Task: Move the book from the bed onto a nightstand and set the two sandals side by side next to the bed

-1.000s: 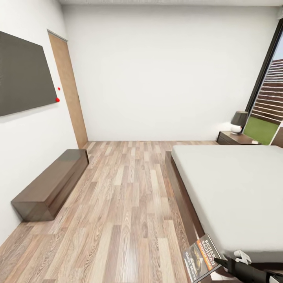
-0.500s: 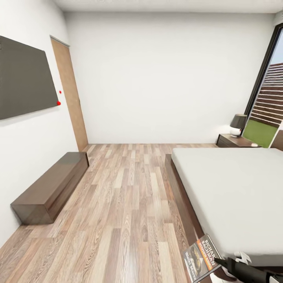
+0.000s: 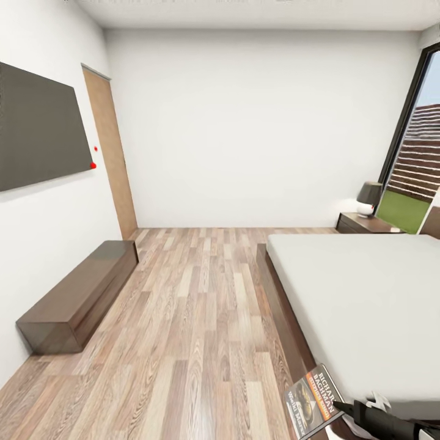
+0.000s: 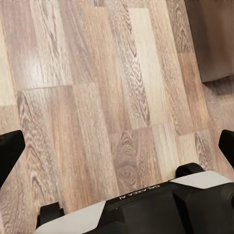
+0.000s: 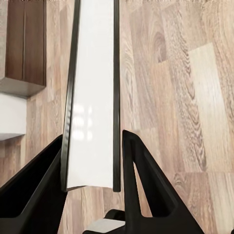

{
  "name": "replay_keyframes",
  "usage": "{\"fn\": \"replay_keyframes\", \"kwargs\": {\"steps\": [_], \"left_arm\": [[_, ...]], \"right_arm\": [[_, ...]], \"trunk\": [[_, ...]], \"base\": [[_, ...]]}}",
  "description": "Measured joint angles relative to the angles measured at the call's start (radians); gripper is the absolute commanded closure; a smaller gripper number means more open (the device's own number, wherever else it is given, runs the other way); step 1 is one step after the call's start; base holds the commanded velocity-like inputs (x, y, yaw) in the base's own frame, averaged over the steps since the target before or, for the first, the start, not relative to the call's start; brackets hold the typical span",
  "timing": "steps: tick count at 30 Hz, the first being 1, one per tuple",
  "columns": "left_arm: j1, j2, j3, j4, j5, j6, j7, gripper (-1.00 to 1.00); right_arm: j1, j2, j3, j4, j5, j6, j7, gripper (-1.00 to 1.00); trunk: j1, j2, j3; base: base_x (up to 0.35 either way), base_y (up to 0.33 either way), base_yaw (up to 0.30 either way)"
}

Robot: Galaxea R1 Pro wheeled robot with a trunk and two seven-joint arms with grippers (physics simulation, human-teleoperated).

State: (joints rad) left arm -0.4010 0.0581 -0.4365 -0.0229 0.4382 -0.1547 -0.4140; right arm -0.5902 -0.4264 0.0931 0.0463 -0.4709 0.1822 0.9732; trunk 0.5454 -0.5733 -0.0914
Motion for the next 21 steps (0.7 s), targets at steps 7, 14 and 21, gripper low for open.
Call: {"fn": "replay_keyframes", "kwargs": {"steps": [7, 14, 21], "left_arm": [[0.000, 0.000, 0.000, 0.000, 0.000, 0.000, 0.000, -1.00], [0.000, 0.000, 0.000, -0.001, 0.000, 0.000, 0.000, -1.00], [0.000, 0.000, 0.000, -0.001, 0.000, 0.000, 0.000, -1.00]], "right_arm": [[0.000, 0.000, 0.000, 0.000, 0.000, 0.000, 0.000, 1.00], [0.000, 0.000, 0.001, 0.000, 0.000, 0.000, 0.000, 1.00], [0.000, 0.000, 0.002, 0.000, 0.000, 0.000, -0.001, 1.00]], "trunk": [[0.000, 0.000, 0.011], [0.000, 0.000, 0.016], [-0.001, 0.000, 0.016]], "base": [[0.000, 0.000, 0.000], [0.025, 0.000, 0.000], [0.290, 0.000, 0.000]]}}
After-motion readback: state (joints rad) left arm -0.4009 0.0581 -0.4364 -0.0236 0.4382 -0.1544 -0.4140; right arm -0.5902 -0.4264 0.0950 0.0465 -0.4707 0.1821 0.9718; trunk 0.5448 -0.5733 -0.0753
